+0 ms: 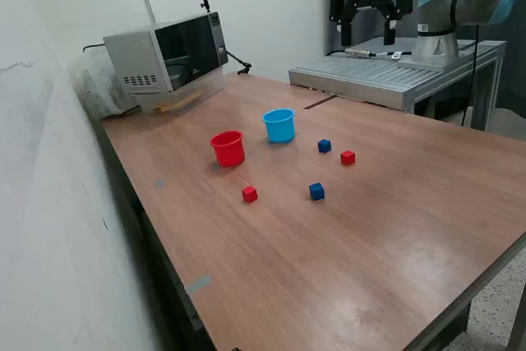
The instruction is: Place red objects in the red bin, and blue objects in the blue bin.
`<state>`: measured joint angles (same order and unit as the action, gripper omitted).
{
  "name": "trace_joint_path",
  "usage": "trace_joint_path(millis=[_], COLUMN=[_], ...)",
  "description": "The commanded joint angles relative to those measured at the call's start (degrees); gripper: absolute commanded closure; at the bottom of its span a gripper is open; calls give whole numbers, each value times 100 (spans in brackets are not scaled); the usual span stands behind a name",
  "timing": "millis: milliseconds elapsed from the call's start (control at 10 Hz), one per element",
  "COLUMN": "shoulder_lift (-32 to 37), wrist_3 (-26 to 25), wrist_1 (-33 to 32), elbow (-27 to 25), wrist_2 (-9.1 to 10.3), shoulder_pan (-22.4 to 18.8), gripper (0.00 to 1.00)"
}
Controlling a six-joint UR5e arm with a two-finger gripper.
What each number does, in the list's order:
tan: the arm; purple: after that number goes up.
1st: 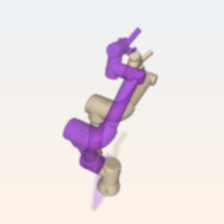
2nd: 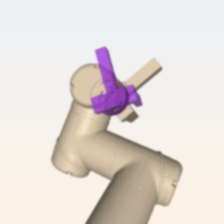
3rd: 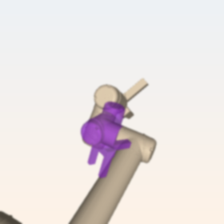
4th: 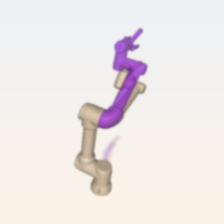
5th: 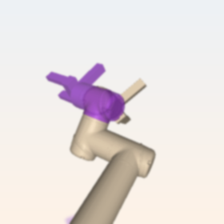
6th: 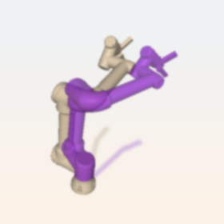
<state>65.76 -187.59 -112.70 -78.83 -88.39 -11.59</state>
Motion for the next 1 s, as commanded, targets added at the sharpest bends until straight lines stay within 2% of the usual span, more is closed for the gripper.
trace_joint_path(millis=[0,100,500,700,900], shoulder_lift=[-756,-915,-1495,-1662,-2005], wrist_3=[449,564,996,1206,1784], wrist_1=[-435,-620,-674,-858,-868], elbow=[289,333,606,649,991], wrist_2=[-11,-29,-29,-20,6], shoulder_pan=[104,130,674,675,631], gripper=[0,0,0,0,0])
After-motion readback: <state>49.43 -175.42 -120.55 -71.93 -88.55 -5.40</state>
